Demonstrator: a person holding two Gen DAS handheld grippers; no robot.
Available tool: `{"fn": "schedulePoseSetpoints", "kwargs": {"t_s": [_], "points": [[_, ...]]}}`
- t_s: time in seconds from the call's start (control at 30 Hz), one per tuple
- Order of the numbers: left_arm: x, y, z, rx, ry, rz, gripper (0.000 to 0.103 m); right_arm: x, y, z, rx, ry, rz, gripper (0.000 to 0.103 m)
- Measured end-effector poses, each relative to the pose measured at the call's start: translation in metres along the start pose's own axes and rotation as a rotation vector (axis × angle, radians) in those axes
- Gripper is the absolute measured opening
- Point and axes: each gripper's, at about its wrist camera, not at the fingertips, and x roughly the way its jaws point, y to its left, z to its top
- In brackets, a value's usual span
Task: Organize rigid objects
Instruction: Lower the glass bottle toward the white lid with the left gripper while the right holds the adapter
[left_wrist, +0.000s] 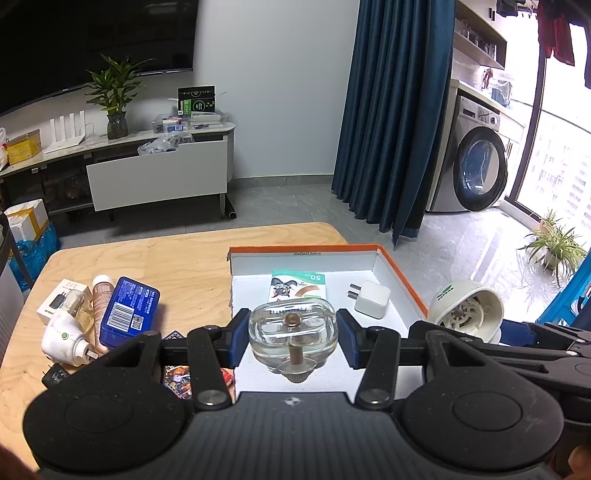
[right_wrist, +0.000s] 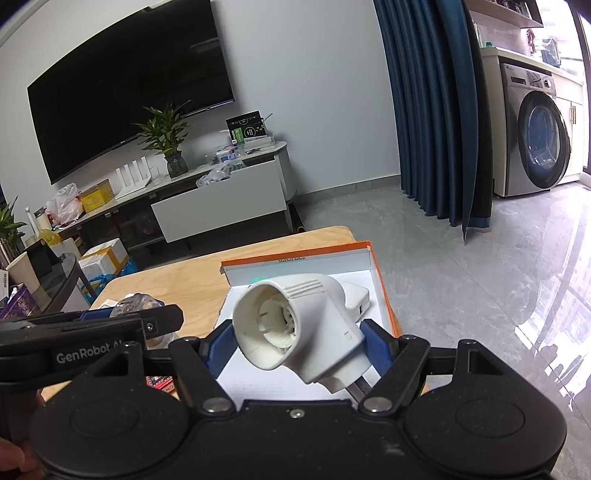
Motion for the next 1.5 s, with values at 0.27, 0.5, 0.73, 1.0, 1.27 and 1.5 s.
{"fn": "schedulePoseSetpoints", "kwargs": {"t_s": [0.27,0.5,0.73,1.0,1.27,1.5], "points": [[0.002,-0.001,0.003,0.001,0.003,0.001,0.050,0.004,0.000,0.000,0.000,0.002,-0.001,0.087],[0.005,-0.001,0.005,0.001,0.004,0.003,0.050,0.007,-0.002,-0.001,0.002,0.003,-0.001,0.087],[0.012,0.000,0.009,0.000,0.008,0.006,0.050,0.012,-0.004,-0.001,0.001,0.006,-0.006,0.087],[0.022,0.001,0.016,0.000,0.017,0.002,0.050,0.029,-0.011,0.005,0.010,0.017,-0.011,0.087],[0.032,0.003,0.021,-0.005,0.028,0.000,0.050,0.045,-0.015,0.021,0.023,0.030,-0.012,0.087],[0.037,0.001,0.022,0.004,0.035,-0.011,0.050,0.051,-0.017,0.026,0.021,0.034,-0.009,0.087]]}}
